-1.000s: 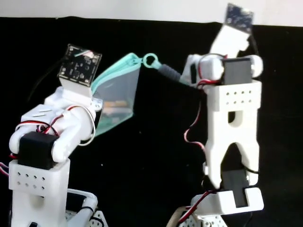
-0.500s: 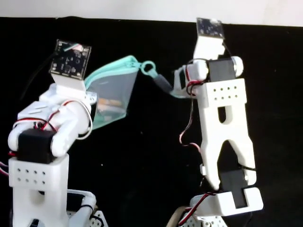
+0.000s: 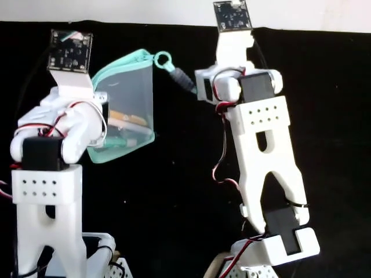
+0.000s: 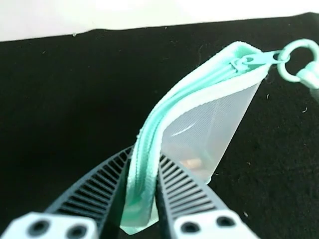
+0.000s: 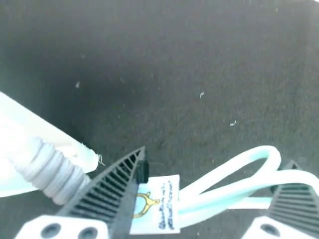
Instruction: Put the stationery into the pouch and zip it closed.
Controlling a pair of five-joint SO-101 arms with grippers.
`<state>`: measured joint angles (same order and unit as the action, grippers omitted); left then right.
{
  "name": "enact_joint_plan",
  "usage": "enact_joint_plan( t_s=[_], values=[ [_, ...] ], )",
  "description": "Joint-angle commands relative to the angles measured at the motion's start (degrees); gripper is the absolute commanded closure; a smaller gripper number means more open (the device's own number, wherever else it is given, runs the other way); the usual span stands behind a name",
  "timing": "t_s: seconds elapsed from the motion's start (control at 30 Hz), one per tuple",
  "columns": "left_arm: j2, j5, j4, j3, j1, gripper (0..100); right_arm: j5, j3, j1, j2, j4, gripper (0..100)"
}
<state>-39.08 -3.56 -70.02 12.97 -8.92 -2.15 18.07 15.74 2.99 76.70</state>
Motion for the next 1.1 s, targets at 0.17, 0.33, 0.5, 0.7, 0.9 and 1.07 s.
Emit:
enact_joint_plan(
  t_s=[0.17,0.33,0.5,0.7,0.9,1.07],
  values=[
    [4.9,1.2,-0.7,-15.1,-7.2,99,0.5,0.4,-0.1,0.8,-1.5,60.6],
    [6.3,1.2,-5.3,-14.8,-7.3,99,0.8,0.0,-0.2,0.8,-1.5,60.6],
    [5.8,1.1,-6.4,-6.5,-5.5,99,0.8,0.0,-0.2,0.6,-1.5,60.6],
    [5.8,1.1,-6.1,4.4,4.4,99,0.9,0.4,-3.2,0.6,-4.0,60.6],
    [6.4,1.1,-1.2,12.1,16.4,99,0.9,0.0,-5.8,0.5,-6.7,60.6],
    [6.5,1.1,6.9,18.7,20.9,99,0.6,-0.1,-5.5,0.5,-5.1,60.6]
  ],
)
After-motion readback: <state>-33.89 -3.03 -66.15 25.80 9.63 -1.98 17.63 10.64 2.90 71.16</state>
